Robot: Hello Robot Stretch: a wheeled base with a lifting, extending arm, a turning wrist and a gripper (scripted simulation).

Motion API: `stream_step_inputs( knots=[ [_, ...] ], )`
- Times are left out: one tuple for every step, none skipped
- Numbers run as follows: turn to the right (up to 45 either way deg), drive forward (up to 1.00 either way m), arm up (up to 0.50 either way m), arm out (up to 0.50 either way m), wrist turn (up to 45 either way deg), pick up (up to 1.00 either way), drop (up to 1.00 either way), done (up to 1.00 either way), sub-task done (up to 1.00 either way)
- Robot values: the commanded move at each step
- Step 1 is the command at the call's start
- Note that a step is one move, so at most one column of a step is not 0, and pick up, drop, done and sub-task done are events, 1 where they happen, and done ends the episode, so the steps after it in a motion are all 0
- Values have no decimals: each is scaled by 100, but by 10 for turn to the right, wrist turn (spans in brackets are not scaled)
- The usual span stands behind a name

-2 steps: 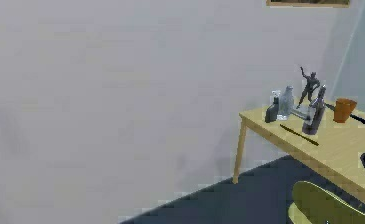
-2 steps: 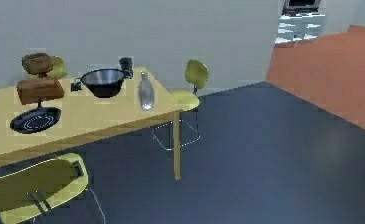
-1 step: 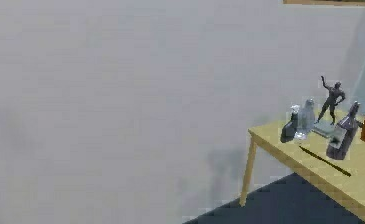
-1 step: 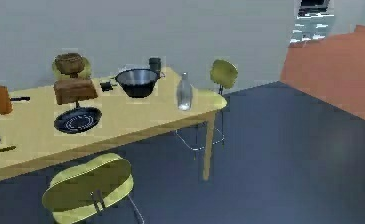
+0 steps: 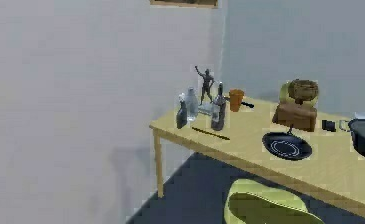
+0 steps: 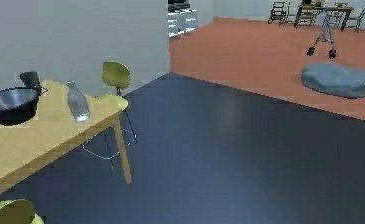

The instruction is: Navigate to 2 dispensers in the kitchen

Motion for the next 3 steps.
stream_step_inputs(
  knots=[
    [0,0,0,0,0,0,0,0,100],
    [450,0,0,0,0,0,0,0,0],
    [450,0,0,0,0,0,0,0,0]
  ],
)
